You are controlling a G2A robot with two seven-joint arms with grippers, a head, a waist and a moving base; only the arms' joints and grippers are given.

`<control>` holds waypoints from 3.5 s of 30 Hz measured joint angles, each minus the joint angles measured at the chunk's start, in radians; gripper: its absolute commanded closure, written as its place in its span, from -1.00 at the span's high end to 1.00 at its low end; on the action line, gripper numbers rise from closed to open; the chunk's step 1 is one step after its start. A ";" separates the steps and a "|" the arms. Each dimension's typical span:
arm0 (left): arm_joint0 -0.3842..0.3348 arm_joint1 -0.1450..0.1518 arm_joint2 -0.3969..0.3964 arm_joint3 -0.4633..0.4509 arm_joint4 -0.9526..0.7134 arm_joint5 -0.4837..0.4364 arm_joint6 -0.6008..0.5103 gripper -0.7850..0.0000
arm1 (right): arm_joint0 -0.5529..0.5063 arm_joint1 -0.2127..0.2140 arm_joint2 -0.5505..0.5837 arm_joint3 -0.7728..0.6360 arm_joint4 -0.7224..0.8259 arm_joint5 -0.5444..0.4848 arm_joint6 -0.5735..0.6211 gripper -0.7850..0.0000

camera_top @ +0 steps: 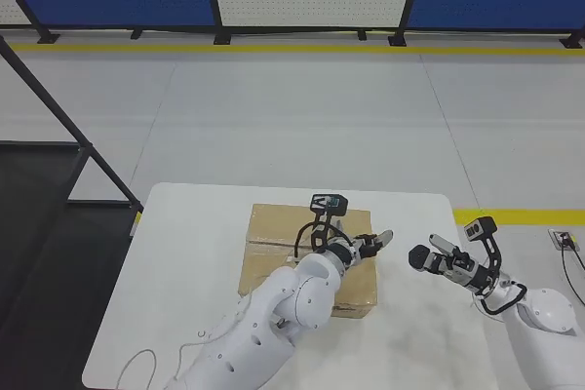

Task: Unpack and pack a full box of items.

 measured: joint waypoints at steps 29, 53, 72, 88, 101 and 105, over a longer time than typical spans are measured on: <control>-0.081 -0.123 0.081 0.167 0.030 0.058 0.106 1.00 | -0.042 0.012 0.027 0.032 0.054 -0.040 0.018 1.00; -0.051 -0.163 0.119 0.200 0.299 -0.010 0.115 1.00 | -0.048 0.017 0.033 0.068 0.093 -0.070 0.041 1.00; 0.030 -0.180 0.043 0.078 0.305 -0.087 0.108 1.00 | -0.110 0.018 0.118 0.076 0.237 -0.139 -0.060 1.00; 0.404 -0.084 -0.412 -0.643 0.251 -0.140 -0.073 1.00 | -0.057 0.019 0.128 0.037 0.120 -0.140 -0.187 1.00; 0.712 -0.045 -0.911 -0.903 -0.220 -0.234 -0.188 1.00 | -0.022 0.010 0.100 -0.033 0.178 -0.030 -0.233 1.00; 0.778 -0.032 -1.091 -0.859 -0.444 -0.275 -0.271 1.00 | 0.001 0.009 0.092 -0.084 0.199 0.012 -0.209 1.00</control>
